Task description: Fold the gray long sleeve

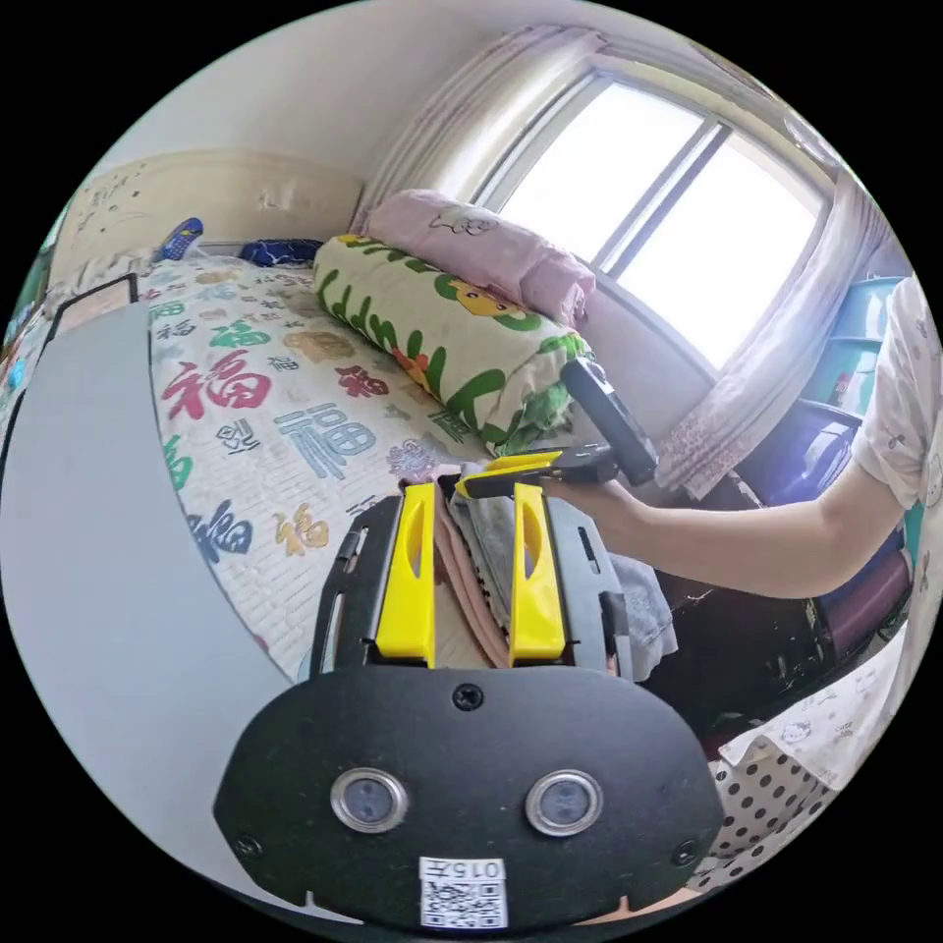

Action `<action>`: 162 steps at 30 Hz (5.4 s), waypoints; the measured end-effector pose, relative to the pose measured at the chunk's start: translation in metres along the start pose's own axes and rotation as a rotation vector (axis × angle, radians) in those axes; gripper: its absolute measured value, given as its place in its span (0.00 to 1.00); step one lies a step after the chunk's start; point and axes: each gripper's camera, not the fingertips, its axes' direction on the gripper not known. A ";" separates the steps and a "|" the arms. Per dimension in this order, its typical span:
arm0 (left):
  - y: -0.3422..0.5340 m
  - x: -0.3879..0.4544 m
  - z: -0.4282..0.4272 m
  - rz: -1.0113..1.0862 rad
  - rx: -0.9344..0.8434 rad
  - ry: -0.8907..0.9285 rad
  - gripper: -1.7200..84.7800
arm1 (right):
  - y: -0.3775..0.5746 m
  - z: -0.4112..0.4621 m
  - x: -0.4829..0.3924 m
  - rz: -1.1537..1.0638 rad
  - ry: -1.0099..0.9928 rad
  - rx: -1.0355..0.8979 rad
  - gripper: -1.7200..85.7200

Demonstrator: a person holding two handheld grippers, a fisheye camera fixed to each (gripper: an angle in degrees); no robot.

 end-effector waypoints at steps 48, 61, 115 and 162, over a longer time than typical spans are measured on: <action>0.408 0.004 -0.630 -0.158 0.527 -0.669 0.03 | 0.330 -0.605 -0.009 0.098 -1.156 0.632 0.06; 0.593 -0.180 -0.543 -0.541 0.201 -0.493 0.04 | 0.230 -0.486 -0.066 0.276 -0.861 0.214 0.06; 0.388 0.026 -0.069 0.031 -0.865 -0.395 0.16 | 0.082 -0.350 -0.360 -1.293 0.046 -0.239 0.16; 0.388 0.180 0.124 -0.591 -0.358 0.015 0.07 | -0.130 -0.421 -0.343 -0.423 -0.399 -0.668 0.10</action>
